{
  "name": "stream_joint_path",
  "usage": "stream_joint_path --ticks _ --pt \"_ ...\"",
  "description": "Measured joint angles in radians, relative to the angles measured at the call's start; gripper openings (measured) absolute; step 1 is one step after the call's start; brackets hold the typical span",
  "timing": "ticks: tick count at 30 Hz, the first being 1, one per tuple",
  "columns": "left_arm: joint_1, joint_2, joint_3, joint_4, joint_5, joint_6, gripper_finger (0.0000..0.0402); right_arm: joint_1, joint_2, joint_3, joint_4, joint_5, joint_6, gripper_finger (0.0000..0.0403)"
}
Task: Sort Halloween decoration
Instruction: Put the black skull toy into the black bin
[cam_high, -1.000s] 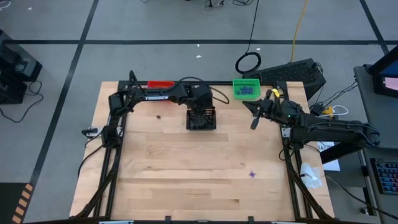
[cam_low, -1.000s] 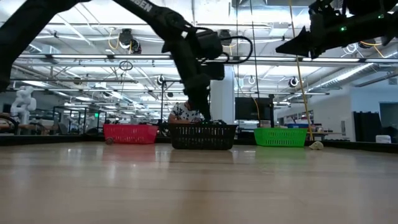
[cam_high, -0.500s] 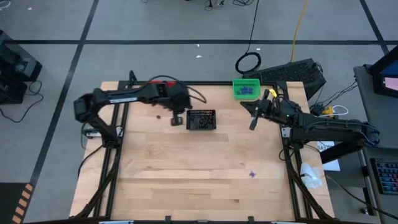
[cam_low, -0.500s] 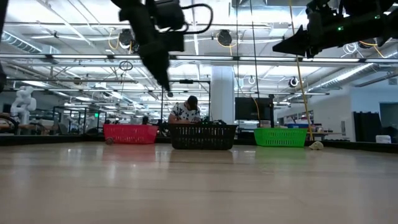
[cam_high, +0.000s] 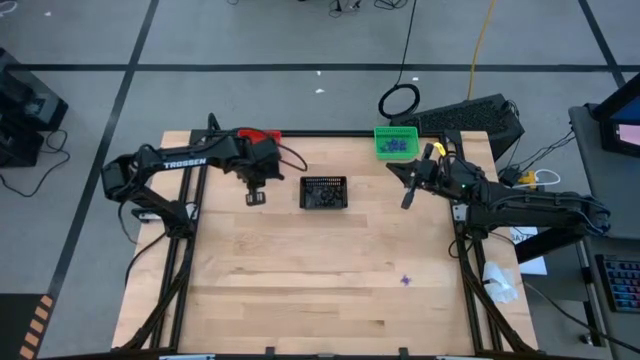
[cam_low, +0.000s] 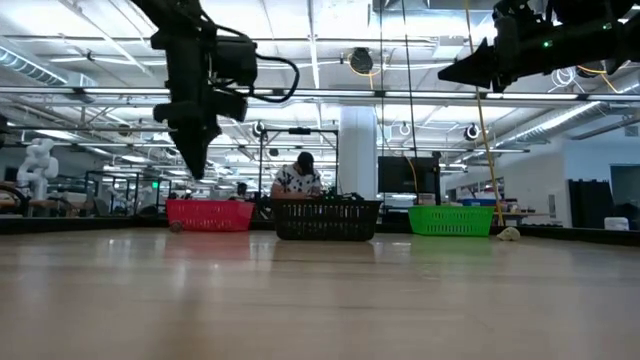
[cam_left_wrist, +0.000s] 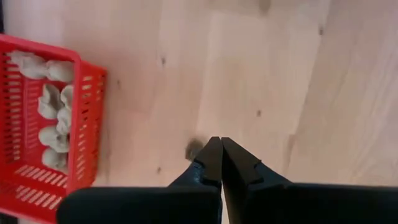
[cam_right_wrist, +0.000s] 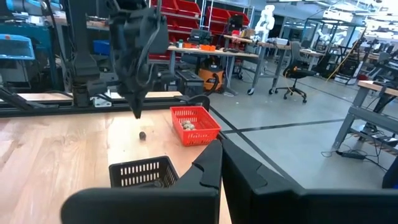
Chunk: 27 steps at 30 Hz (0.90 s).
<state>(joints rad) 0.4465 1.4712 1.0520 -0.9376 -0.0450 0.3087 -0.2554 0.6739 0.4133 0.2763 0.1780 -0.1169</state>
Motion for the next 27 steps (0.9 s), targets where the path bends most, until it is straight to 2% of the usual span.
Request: stream_joint_path --ticks 4,12,16,27 --pt "-0.003 0.0 -0.046 0.007 -0.036 0.079 0.0024 0.0 0.0 0.0 0.004 0.0 0.0 0.0" --pt "0.0 0.0 -0.137 0.073 -0.057 0.126 0.0126 0.0 0.0 0.0 0.004 0.0 0.0 0.0" --pt "0.008 0.017 -0.175 0.099 -0.077 0.158 0.0163 0.0 0.0 0.0 0.004 0.0 0.0 0.0" --pt "0.014 0.095 -0.202 0.202 -0.128 0.273 0.0176 0.0 0.0 0.0 0.003 0.0 0.0 0.0"
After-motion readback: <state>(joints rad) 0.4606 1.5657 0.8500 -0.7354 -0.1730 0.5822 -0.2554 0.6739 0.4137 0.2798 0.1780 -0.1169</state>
